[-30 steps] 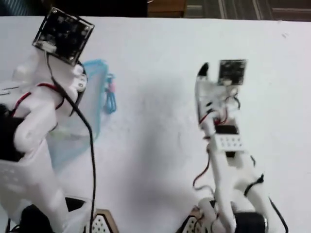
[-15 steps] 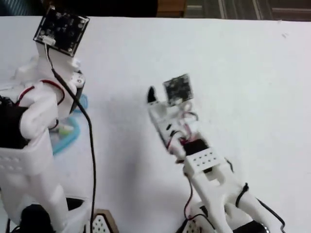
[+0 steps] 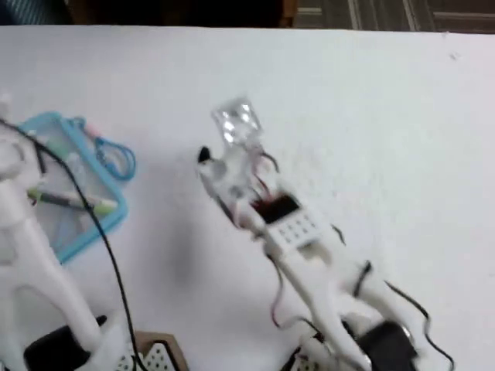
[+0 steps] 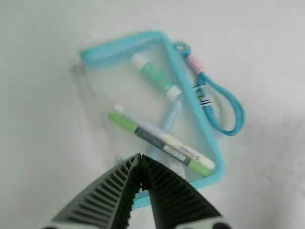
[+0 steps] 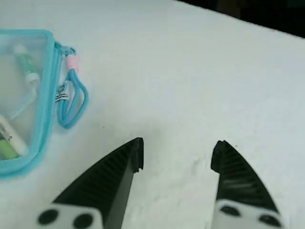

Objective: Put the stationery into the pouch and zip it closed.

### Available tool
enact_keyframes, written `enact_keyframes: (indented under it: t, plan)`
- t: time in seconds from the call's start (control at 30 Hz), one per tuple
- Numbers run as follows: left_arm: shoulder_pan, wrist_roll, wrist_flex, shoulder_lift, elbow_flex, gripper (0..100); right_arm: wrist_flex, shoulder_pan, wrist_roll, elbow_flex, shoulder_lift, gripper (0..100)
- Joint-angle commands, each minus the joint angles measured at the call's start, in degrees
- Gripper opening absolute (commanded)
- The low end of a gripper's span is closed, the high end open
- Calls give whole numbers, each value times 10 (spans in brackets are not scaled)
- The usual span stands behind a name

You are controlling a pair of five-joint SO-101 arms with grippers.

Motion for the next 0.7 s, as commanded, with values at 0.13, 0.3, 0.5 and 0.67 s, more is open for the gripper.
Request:
enact_keyframes:
  t: [0.13,0.3,0.5,0.67]
  plan:
    - [-84,5,-126,-4,156,24,175,-70,-87,-409,298,237]
    - [-87,5,-136,-4,183,24,269,-101,-123,-657,502,237]
    - [-87,8,-135,-3,183,24,376,-123,-153,-958,698,237]
    - [-87,8,-135,-3,183,24,458,-136,-151,-1157,824,237]
